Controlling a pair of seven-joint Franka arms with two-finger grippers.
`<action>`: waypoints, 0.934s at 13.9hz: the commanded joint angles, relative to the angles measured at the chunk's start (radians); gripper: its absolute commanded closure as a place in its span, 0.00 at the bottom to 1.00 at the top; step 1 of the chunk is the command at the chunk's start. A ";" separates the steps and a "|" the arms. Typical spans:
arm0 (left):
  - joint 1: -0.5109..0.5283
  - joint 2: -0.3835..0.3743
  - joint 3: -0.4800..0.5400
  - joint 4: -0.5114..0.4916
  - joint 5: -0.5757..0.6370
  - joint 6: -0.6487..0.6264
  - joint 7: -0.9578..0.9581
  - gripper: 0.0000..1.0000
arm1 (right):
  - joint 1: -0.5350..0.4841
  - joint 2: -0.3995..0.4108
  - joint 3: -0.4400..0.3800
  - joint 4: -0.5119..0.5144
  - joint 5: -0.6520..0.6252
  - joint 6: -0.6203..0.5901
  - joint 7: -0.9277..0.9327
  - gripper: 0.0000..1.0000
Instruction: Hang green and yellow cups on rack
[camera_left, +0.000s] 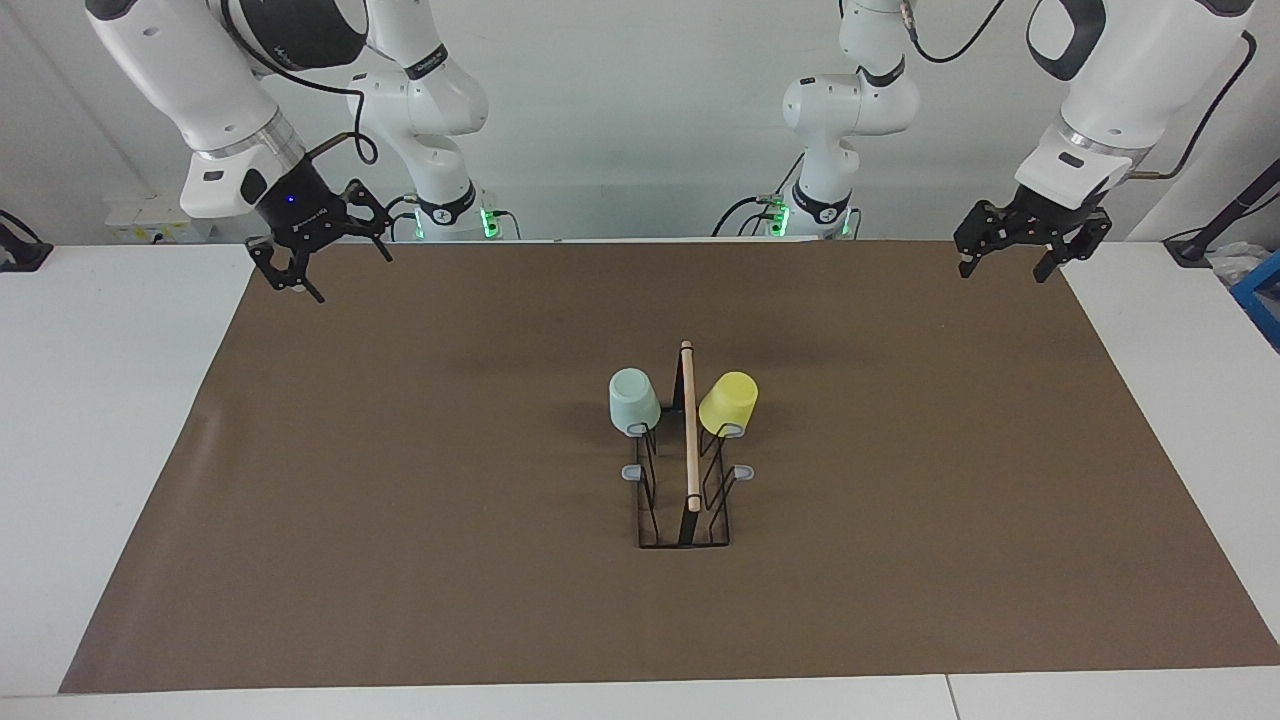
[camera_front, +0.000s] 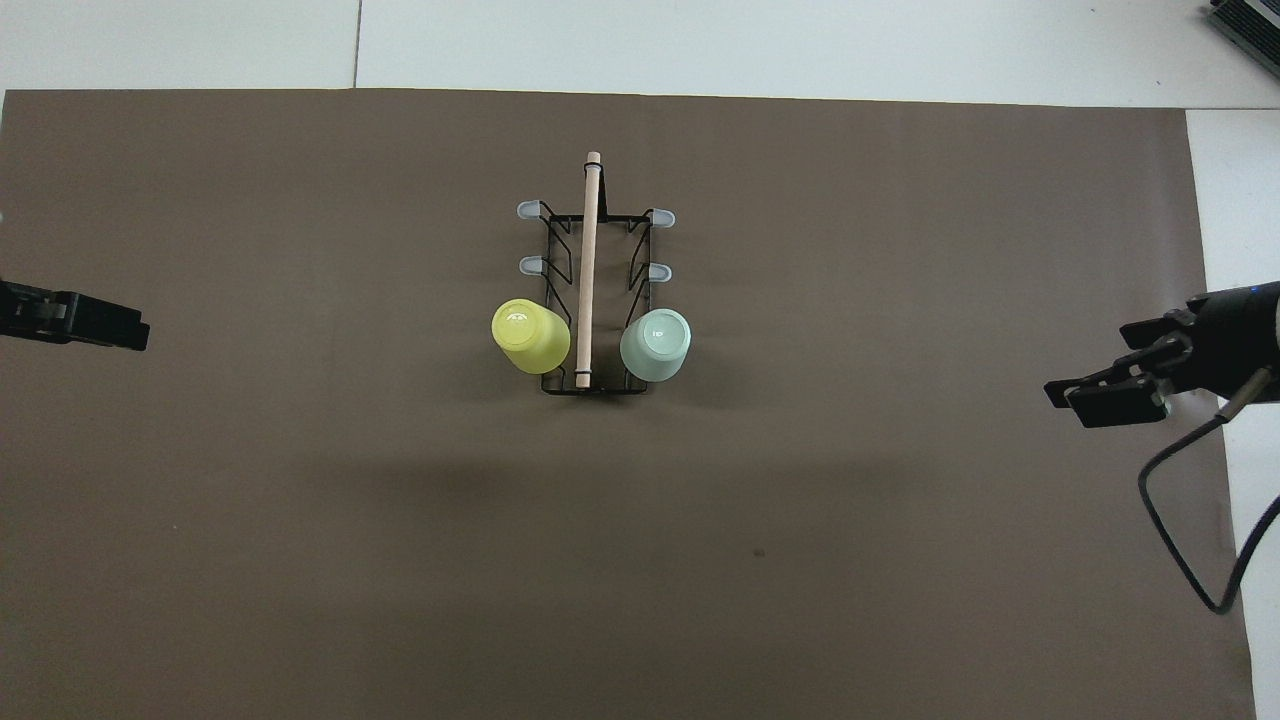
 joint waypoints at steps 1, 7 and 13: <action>0.004 -0.008 -0.003 0.007 -0.006 -0.021 0.009 0.00 | -0.003 -0.015 0.004 -0.010 -0.023 -0.013 0.205 0.00; 0.004 -0.008 -0.003 0.007 -0.006 -0.021 0.009 0.00 | -0.004 -0.023 0.004 0.013 -0.092 -0.030 0.362 0.00; 0.004 -0.008 -0.003 0.007 -0.006 -0.021 0.009 0.00 | -0.018 -0.015 -0.001 0.193 -0.105 -0.230 0.451 0.00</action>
